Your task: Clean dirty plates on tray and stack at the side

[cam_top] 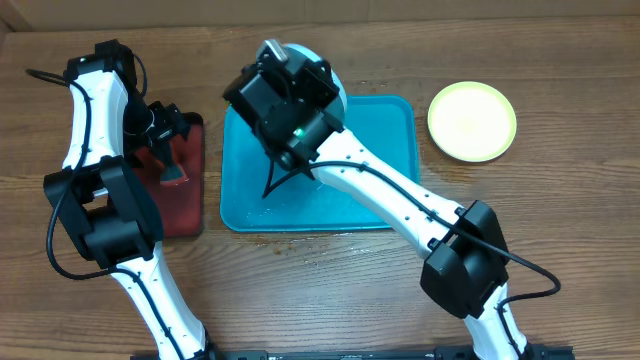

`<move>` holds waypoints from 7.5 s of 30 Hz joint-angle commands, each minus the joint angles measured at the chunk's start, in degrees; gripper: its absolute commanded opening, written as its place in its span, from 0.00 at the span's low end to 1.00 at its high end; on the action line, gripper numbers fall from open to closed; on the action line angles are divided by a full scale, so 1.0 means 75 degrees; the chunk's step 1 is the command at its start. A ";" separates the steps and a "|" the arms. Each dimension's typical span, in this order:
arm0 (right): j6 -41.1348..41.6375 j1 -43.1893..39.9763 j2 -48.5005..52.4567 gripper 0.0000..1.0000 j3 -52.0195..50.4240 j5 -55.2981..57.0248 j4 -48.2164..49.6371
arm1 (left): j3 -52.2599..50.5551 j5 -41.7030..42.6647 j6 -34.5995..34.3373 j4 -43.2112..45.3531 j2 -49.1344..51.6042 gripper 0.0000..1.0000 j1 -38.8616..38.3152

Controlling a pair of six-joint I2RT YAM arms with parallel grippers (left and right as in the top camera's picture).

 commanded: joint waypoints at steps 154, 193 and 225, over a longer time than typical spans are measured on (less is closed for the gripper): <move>0.6610 -0.7399 -0.0391 0.23 -0.2535 -0.8000 -0.2416 | 0.0143 0.0076 -0.0017 -0.0119 -0.0055 1.00 -0.0009; 0.5610 -0.4890 -0.4261 1.00 -0.2521 -0.8603 -0.5840 | 0.0143 0.0073 -0.0017 -0.0055 -0.0055 1.00 -0.0009; 0.5613 -0.4890 -0.4395 1.00 -0.2527 -0.8652 -0.7309 | 0.0143 0.0073 -0.0017 -0.0055 -0.0055 1.00 -0.0009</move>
